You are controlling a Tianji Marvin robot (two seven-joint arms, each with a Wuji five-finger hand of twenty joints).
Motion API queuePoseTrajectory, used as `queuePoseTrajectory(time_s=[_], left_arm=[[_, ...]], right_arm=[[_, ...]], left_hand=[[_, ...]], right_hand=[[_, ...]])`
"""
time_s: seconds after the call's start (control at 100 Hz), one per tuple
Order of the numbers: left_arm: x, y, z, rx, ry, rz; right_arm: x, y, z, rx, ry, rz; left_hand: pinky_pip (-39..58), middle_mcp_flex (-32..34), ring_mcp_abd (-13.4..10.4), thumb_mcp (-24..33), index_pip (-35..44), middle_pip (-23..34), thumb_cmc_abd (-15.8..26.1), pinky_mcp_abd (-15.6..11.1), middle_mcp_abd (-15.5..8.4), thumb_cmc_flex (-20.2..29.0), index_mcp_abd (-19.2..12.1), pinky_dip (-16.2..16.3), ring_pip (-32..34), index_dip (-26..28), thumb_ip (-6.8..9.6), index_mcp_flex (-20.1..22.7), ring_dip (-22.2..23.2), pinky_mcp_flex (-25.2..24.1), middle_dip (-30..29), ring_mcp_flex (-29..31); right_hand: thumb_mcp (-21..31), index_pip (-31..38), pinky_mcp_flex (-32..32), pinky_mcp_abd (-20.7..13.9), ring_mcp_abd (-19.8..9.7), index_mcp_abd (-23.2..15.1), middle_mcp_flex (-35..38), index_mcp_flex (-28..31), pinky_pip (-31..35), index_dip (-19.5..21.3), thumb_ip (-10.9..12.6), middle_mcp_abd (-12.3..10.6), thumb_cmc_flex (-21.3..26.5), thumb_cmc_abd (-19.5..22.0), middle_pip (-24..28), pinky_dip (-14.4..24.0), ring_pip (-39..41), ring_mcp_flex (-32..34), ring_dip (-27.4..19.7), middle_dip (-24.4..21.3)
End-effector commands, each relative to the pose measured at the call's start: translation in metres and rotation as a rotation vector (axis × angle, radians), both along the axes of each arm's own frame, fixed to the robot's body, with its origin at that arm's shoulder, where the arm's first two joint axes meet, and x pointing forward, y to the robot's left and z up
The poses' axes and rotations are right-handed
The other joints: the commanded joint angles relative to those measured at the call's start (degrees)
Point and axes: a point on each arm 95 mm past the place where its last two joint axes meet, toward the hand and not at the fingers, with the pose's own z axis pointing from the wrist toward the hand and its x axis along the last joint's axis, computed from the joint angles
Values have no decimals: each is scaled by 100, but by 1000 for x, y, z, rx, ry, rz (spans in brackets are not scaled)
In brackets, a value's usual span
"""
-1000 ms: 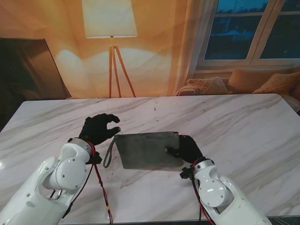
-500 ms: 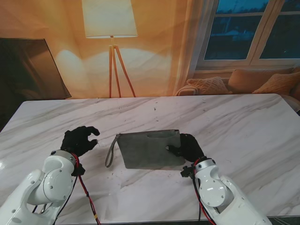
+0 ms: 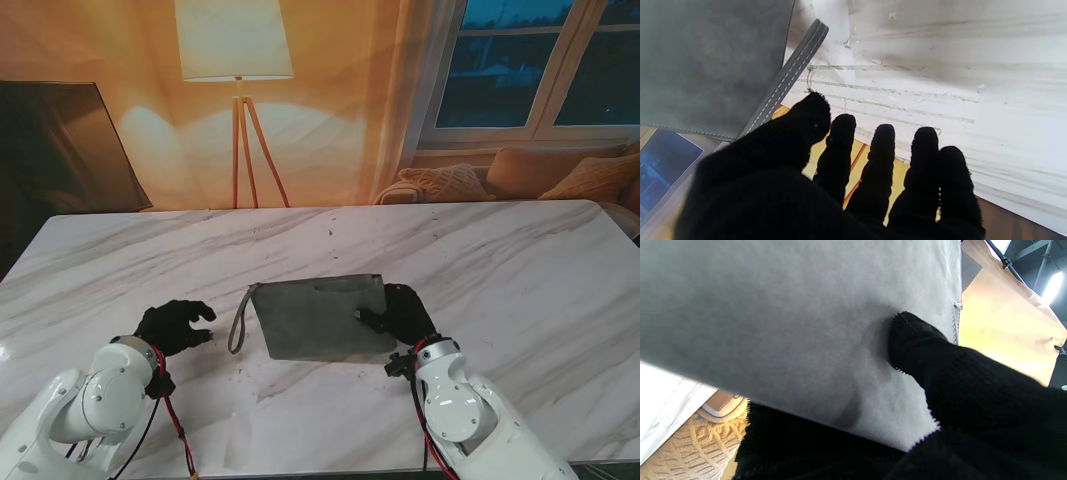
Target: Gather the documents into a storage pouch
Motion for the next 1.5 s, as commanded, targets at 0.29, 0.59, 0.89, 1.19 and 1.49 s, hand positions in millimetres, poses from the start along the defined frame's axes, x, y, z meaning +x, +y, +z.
queuePoseTrajectory(time_s=[0.29, 0.59, 0.89, 1.19, 1.49], left_arm=[[3, -8, -29, -35, 95, 0], [25, -16, -32, -41, 41, 8], [45, -28, -38, -50, 9, -20], [55, -41, -40, -134, 13, -54], [49, -42, -35, -131, 33, -92]], right_arm=[[0, 2, 2, 3, -6, 8], [-2, 4, 2, 2, -10, 30], [-4, 6, 2, 13, -15, 42], [-6, 7, 3, 18, -15, 44], [-7, 7, 3, 20, -14, 40]], left_hand=[[-25, -126, -105, 441, 337, 59, 148, -187, -95, 458, -210, 21, 10, 111, 109, -45, 11, -39, -26, -68], [54, -70, 25, -60, 278, 84, 181, -139, 30, -170, -55, 64, 92, 39, -17, -36, 8, -79, -61, -96], [-12, -123, 37, -320, 91, 3, 256, -131, 37, -576, -35, 40, -6, -71, -17, -117, -44, -130, -107, -168], [-381, -257, -30, -453, -3, -95, 287, -132, 21, -701, -79, -118, -213, -101, -20, -197, -147, -160, -174, -314], [-786, -330, -162, -262, -54, -218, 150, -119, -79, -643, -176, -202, -470, -108, -12, -267, -297, -141, -271, -373]], right_hand=[[595, 1138, 44, -7, -414, -746, 65, 1134, -19, 585, 174, 85, 725, 456, 86, -89, 140, 247, 61, 28], [707, 1206, 36, -6, -384, -765, 159, 1246, -50, 642, 171, 40, 730, 354, 131, -118, 129, 253, 32, 24], [742, 1197, 35, -6, -369, -771, 206, 1269, -47, 654, 158, 42, 719, 332, 163, -126, 100, 295, 6, 31], [780, 1236, 27, 0, -354, -763, 233, 1328, -64, 687, 155, 55, 723, 306, 215, -139, 93, 297, 3, 56], [782, 1248, 24, 7, -355, -765, 225, 1325, -79, 721, 148, 54, 718, 310, 226, -150, 93, 297, 4, 53]])
